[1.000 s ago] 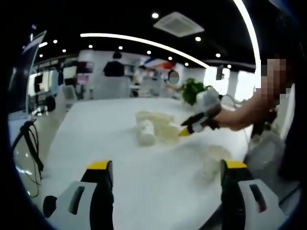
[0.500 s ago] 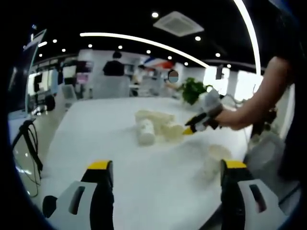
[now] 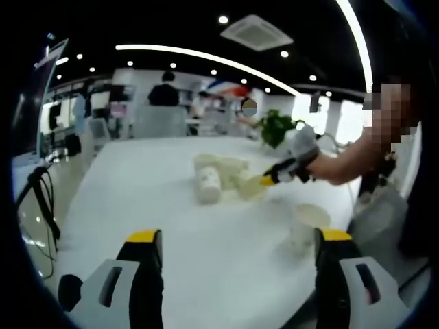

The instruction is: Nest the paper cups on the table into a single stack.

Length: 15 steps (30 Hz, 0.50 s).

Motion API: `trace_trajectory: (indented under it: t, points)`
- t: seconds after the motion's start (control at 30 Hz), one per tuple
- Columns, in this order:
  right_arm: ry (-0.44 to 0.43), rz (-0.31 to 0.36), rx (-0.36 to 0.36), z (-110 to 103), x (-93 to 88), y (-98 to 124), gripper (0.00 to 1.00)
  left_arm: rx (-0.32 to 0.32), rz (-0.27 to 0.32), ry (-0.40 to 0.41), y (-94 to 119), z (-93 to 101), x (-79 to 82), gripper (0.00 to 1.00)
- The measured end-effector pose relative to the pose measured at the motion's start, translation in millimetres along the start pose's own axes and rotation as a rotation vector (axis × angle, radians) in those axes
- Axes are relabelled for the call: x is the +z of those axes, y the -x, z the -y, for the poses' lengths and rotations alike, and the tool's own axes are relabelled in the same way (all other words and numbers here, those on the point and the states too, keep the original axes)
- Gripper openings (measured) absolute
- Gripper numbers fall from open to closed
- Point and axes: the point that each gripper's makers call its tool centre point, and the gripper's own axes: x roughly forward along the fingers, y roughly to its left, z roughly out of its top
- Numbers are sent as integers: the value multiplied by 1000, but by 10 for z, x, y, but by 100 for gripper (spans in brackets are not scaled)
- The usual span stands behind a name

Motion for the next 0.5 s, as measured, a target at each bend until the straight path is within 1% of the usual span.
trace_trajectory:
  t: [0.1, 0.27, 0.37, 0.5]
  points:
    - [-6, 4, -3, 31, -10, -18, 11, -1, -5, 1, -6, 2, -6, 90]
    - [1, 9, 2, 24, -6, 9, 8, 2, -6, 4, -1, -6, -7, 90]
    - [15, 10, 11, 9, -19, 37, 1, 0, -6, 2, -1, 3, -5, 90]
    - [22, 14, 24, -17, -41, 53, 0, -4, -8, 3, -11, 16, -6, 90]
